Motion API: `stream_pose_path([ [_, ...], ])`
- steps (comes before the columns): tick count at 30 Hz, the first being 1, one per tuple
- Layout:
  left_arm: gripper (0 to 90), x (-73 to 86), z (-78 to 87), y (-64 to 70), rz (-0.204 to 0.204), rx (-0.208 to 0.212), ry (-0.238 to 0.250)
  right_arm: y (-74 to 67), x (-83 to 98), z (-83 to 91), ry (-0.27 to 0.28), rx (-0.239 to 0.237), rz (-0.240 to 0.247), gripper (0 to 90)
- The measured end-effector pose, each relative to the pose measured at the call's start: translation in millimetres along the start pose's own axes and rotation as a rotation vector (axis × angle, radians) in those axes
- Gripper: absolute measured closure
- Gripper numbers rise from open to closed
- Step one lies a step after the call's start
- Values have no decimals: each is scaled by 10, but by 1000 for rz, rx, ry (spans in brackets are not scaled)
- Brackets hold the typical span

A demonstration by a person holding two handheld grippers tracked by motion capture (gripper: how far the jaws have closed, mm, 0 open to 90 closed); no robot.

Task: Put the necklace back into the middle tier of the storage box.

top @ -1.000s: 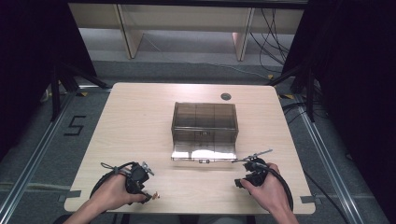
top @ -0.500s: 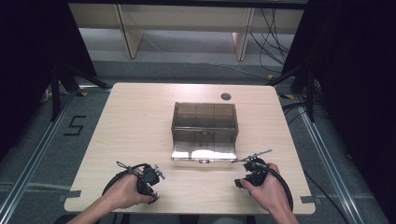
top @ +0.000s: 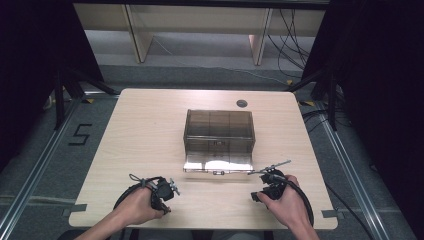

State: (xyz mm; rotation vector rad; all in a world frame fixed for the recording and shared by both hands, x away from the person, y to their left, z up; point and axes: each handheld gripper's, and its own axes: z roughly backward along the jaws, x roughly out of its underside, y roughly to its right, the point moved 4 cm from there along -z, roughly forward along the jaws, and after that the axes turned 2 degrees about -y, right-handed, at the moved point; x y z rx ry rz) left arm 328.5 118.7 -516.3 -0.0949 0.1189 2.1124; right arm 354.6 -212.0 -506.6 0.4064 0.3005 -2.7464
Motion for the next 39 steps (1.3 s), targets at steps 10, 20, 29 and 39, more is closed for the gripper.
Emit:
stream_pose_path([
  [10, 859, -50, 171, -24, 34, 40, 6, 6, 0, 2, 0, -6, 7, 469],
  [20, 860, -144, 337, -61, 75, 57, 38, 8, 2, 2, -7, -12, 0, 469],
  [29, 860, -217, 489, -117, 78, 57, 45, 12, 2, 1, -5, -10, 4, 469],
  [39, 860, -293, 618, -170, 82, 45, 57, 11, 2, -4, -4, -4, 1, 469],
])
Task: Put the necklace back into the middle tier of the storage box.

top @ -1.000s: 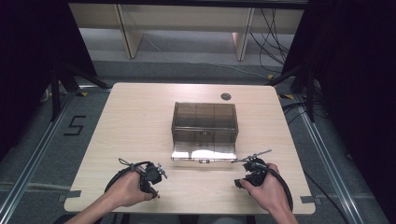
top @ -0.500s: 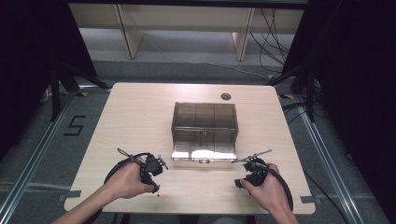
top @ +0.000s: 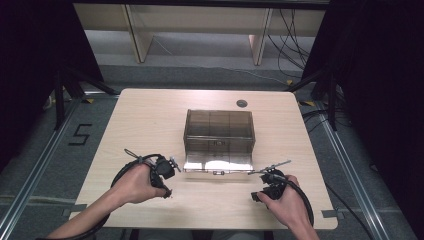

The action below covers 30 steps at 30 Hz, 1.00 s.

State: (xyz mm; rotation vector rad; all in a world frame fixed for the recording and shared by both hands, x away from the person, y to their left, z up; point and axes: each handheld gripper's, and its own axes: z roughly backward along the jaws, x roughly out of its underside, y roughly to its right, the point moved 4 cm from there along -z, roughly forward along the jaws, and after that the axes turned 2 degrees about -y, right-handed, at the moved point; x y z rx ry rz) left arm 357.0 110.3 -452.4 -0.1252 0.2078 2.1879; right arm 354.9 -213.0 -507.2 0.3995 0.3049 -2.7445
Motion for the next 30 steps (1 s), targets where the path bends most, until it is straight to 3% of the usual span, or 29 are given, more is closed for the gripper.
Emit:
stream_pose_path([
  [30, 860, -287, 204, -129, 0, -10, 27, 6, 1, -3, 0, 0, 4, 468],
])
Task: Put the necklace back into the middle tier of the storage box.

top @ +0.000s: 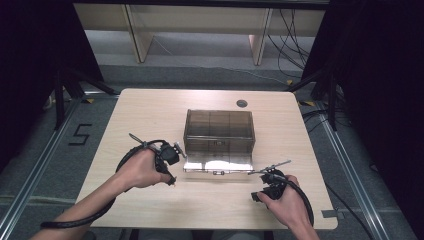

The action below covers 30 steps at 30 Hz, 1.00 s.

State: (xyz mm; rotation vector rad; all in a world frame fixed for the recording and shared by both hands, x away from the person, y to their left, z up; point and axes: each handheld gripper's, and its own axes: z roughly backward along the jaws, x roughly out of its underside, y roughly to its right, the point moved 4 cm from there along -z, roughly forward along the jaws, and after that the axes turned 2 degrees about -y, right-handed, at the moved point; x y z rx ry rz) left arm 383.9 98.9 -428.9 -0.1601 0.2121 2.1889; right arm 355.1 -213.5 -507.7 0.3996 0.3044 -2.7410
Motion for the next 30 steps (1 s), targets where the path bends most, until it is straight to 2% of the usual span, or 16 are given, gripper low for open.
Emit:
stream_pose_path([
  [4, 860, -34, 22, -23, -5, -6, 3, 0, 2, 2, -1, -3, 1, 467],
  [5, 860, -48, 31, -25, 4, -3, 6, 19, 3, -2, -2, 18, 6, 467],
  [7, 860, -65, 45, -36, 5, -3, 9, 28, 1, -6, -1, 29, 6, 467],
  [8, 860, -72, 57, -47, -3, -6, 2, 5, 0, -1, 0, 2, 2, 467],
  [19, 860, -165, 118, -87, 1, -9, 16, 7, 0, -7, 0, 8, 0, 466],
  [24, 860, -201, 139, -101, 5, -6, 21, 23, 0, -9, 2, 14, 16, 466],
  [27, 860, -231, 147, -110, 10, -9, 35, 21, 0, -11, 2, 13, 14, 466],
  [28, 860, -247, 166, -117, 5, -10, 23, 5, 0, -6, 1, 5, 0, 466],
  [30, 860, -261, 173, -115, 11, -10, 22, 7, 0, -6, 1, 8, -1, 466],
])
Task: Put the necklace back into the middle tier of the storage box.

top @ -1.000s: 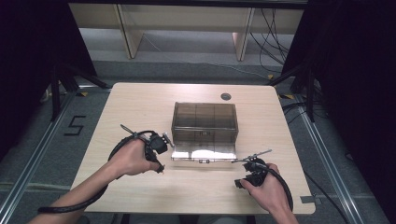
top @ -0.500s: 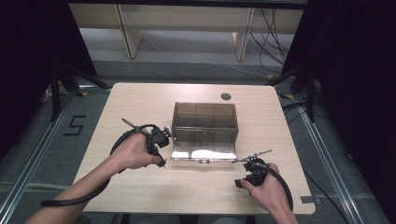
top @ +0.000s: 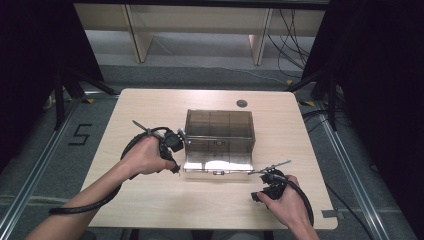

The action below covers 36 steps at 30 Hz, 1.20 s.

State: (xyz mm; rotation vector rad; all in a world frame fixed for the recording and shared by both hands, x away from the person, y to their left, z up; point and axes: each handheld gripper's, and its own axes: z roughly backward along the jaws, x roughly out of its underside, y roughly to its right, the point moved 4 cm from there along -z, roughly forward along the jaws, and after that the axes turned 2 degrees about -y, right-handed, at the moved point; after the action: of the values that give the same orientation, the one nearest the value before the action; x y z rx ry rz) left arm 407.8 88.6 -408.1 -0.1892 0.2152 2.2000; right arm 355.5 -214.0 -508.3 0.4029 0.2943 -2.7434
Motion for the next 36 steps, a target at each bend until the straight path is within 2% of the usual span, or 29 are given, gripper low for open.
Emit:
stream_pose_path([
  [2, 860, -19, 6, -10, -9, -2, -3, 16, -1, -3, 1, 7, 15, 466],
  [3, 860, -35, 0, -5, 2, 1, 10, 2, -1, 0, 2, -5, 5, 466],
  [4, 860, -51, 8, -15, -4, 1, 0, -3, 2, 6, -1, -9, 0, 466],
  [17, 860, -163, 19, -64, 6, 6, 9, -5, 1, 4, -4, -5, -13, 466],
  [26, 859, -261, 36, -77, -6, 4, 3, 2, -1, -2, -3, 7, -16, 466],
  [27, 859, -271, 26, -74, 0, 4, 17, 1, 0, -1, -3, 6, -18, 466],
  [31, 860, -291, 33, -85, -7, 2, 6, -1, 2, 3, -4, -4, -11, 466],
  [32, 860, -301, 30, -85, -4, 2, 10, -17, 5, 3, -9, -8, -30, 466],
  [35, 859, -313, 30, -90, -5, 1, 8, -2, 2, 2, -4, -4, -10, 466],
  [36, 859, -318, 31, -94, -9, -1, 6, -15, 4, -1, -7, -2, -30, 466],
])
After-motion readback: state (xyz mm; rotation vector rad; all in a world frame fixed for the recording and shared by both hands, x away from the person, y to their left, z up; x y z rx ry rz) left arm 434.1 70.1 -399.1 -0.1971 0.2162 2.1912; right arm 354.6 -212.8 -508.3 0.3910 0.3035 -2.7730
